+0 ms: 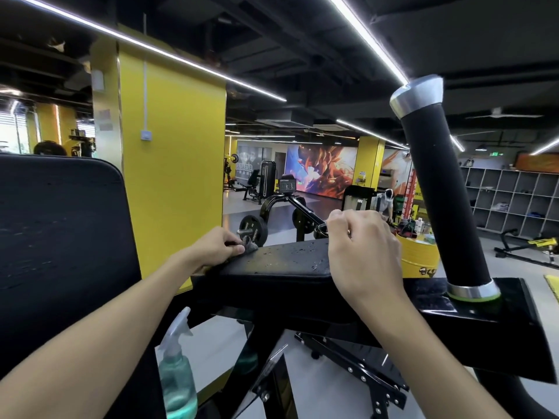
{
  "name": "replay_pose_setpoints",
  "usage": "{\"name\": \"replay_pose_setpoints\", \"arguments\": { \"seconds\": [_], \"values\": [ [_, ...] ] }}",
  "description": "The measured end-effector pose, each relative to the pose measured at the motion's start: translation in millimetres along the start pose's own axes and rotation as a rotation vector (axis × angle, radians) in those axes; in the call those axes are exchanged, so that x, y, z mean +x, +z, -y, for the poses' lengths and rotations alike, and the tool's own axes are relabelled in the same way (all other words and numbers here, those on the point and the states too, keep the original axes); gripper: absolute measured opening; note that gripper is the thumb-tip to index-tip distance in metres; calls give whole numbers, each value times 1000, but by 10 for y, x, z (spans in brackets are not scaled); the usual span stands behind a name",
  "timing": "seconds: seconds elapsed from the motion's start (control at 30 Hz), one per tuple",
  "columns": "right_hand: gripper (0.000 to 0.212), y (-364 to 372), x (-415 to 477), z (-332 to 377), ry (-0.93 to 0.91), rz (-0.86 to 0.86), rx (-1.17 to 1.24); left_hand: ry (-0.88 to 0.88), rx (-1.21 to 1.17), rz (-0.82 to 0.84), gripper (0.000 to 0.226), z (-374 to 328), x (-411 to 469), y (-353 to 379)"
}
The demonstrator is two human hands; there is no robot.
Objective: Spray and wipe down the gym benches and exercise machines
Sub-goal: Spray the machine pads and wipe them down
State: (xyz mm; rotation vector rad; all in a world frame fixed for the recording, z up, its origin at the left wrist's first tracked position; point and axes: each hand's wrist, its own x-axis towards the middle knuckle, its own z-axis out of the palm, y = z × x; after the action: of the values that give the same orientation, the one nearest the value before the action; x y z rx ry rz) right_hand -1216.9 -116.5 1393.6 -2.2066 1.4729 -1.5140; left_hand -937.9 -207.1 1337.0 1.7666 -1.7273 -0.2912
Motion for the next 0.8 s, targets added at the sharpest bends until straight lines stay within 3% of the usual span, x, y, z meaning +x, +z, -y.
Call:
{"name": "replay_pose_setpoints", "arguments": {
  "seconds": [0.1,0.27,0.43,0.63,0.8],
  "values": [
    [42,4,5,-12,-1,-4,-12,50,-47,11,18,8,-114,-58],
    [45,-9,1,0,13,-2,-3,-84,-29,-176,19,143,-144,19],
    [45,2,-12,1,7,-1,2,-51,-59,-86,24,47,-256,-66],
    [43,-11,-9,-7,17,9,-7,-217,66,-136,23,74,-287,-69],
    [42,0,-16,-29,2,4,-12,-117,-31,-107,19,-18,-461,-111]
  ]
}}
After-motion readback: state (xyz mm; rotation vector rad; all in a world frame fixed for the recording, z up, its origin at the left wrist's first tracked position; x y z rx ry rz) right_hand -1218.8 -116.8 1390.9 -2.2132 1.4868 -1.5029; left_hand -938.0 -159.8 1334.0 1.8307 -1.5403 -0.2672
